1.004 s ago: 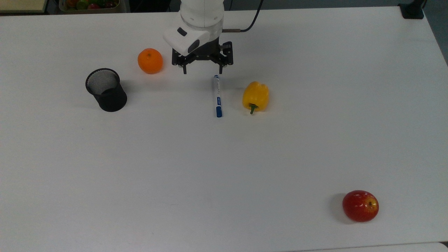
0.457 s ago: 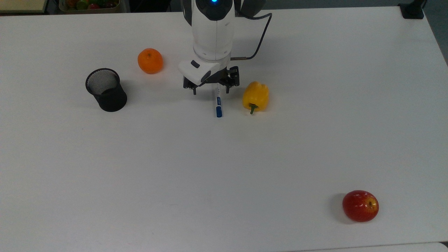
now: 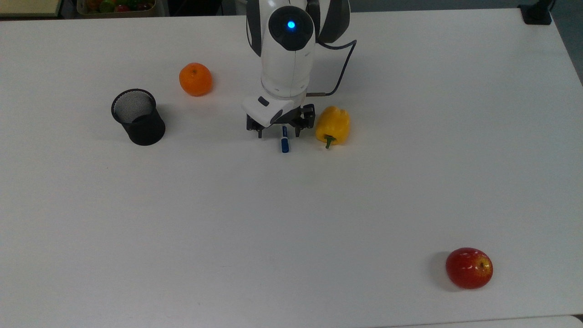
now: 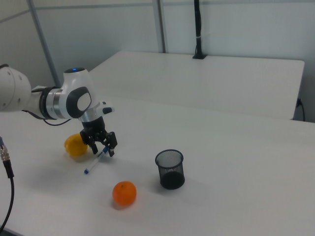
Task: Place marker
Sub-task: 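Close the gripper on the marker's blue-capped end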
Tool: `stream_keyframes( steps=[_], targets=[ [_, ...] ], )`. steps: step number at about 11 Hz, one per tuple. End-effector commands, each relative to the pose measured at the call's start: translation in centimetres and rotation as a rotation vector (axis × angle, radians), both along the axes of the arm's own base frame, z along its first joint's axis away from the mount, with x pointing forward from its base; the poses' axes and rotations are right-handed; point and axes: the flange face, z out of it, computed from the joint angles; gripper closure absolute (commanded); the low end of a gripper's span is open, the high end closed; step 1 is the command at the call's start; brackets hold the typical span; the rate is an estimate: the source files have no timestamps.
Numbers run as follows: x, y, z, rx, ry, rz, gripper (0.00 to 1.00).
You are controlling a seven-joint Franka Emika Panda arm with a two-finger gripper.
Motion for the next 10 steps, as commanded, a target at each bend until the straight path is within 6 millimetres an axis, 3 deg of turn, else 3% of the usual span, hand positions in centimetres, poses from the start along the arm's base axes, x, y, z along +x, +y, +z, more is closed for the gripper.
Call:
stream_keyframes(
  steps=[1,4,10],
  targets=[
    [0.29,0.74,-0.13,-0.014,-0.038,-0.006,0.37],
    [0.29,0.75,-0.13,-0.013,-0.038,-0.009,0.61],
    [0.16,0.80,0.15,-0.015,-0.035,-0.030,0.93]
  ],
)
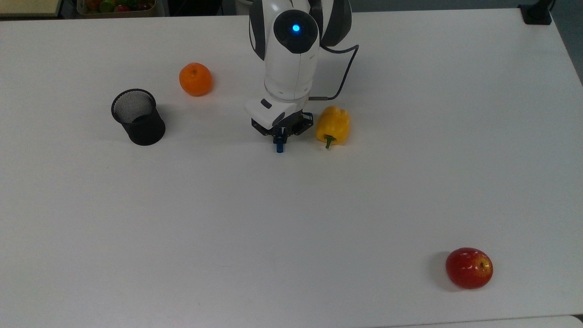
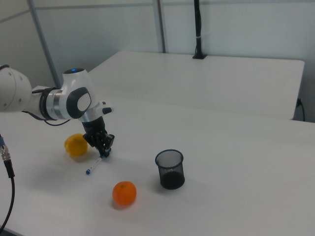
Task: Place marker
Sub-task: 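Close the gripper on the marker's blue-capped end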
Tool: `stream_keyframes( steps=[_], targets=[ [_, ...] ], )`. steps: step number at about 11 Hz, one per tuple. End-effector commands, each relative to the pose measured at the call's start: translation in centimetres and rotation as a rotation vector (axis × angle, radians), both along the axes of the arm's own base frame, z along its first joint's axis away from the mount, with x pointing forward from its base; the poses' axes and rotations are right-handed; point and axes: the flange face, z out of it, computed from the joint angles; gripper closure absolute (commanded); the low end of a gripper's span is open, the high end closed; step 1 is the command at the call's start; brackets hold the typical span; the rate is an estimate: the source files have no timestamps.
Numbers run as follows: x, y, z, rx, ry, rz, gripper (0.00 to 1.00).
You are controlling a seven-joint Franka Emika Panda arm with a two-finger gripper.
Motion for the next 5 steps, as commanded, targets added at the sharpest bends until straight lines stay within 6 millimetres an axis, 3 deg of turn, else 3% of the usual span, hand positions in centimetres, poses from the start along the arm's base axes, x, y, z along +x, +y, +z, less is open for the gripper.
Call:
stream_keyframes(
  steps=[1,3,5],
  targets=[
    [-0.1,0.4,1.0,-0.009,-0.019,-0.013,0.94],
    [-0.4,0.0,2.7,-0.019,-0.001,-0.023,0.94],
    [-0.4,-0.4,6.9,-0.029,0.014,-0.042,0.94]
  ],
)
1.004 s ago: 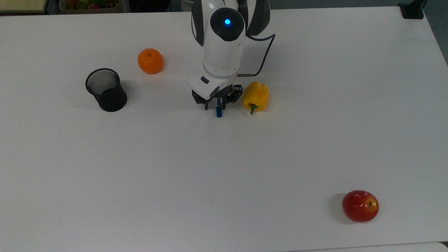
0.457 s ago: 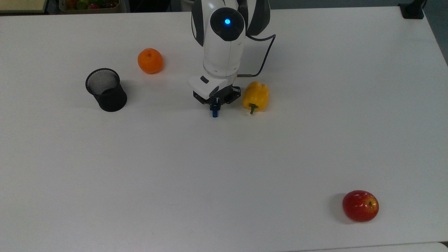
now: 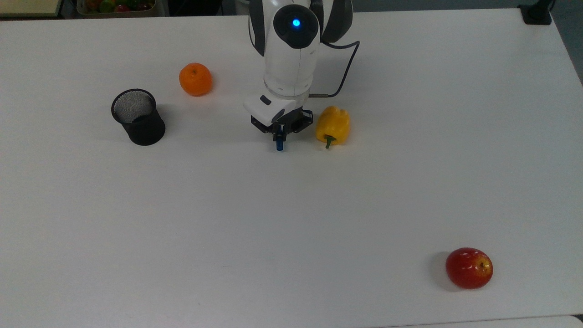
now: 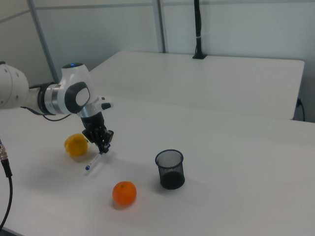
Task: Place marker
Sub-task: 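Lift the marker and carry it toward the black mesh pen cup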
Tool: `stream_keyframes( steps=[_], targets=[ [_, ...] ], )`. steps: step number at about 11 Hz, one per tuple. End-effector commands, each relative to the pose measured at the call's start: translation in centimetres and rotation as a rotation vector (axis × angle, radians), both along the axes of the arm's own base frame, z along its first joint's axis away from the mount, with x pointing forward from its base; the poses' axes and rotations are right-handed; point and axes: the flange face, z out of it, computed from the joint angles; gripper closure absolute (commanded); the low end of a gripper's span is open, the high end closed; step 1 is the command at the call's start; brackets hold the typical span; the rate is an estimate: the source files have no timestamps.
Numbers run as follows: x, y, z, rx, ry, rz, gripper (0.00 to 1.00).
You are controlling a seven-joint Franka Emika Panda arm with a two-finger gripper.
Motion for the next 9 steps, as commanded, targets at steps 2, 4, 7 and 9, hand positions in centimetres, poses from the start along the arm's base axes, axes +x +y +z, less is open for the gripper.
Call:
stream_keyframes(
  steps=[2,4,7,9],
  targets=[
    [-1.0,-1.2,10.6,-0.030,0.026,-0.052,0.94],
    [-1.8,-2.7,14.8,-0.034,0.027,-0.076,0.94],
    [-1.9,-5.2,17.9,-0.037,0.013,-0.120,0.94],
    [-1.6,-9.6,19.8,-0.036,0.003,-0.130,0.94]
  ],
)
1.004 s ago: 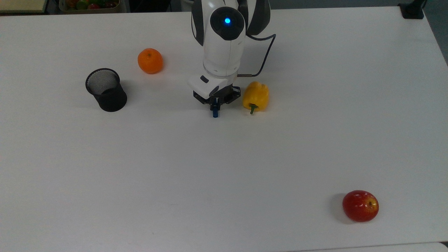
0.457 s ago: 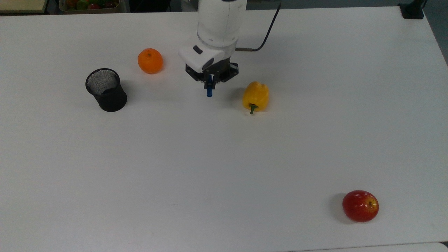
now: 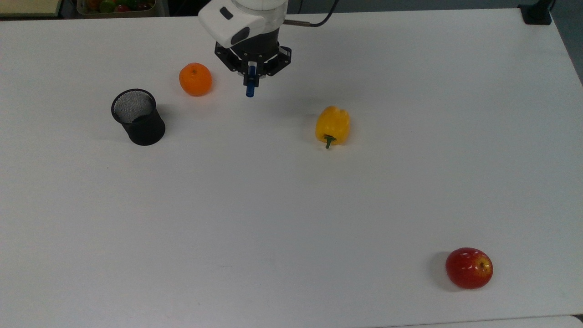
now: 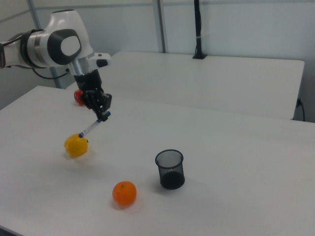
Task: Place marker
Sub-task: 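Lift the marker and carry it toward the black mesh pen cup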
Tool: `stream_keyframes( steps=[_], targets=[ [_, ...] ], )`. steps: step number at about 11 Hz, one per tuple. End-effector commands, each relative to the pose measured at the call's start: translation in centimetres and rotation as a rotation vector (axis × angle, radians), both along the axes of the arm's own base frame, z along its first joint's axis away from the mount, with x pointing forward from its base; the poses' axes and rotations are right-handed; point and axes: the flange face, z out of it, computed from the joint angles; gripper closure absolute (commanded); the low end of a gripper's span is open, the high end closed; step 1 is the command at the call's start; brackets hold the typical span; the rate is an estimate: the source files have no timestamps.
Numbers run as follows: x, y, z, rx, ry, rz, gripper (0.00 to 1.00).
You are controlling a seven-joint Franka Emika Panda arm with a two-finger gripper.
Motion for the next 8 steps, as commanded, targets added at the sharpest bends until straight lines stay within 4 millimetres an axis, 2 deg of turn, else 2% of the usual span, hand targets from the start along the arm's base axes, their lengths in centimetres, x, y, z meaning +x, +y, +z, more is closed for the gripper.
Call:
stream_keyframes(
  steps=[1,4,8],
  targets=[
    [-0.1,-7.0,3.3,-0.005,-0.011,-0.028,0.93],
    [-0.2,-14.1,4.0,-0.004,-0.037,-0.079,0.93],
    [0.9,-19.0,5.1,-0.017,-0.206,-0.128,0.93]
  ],
)
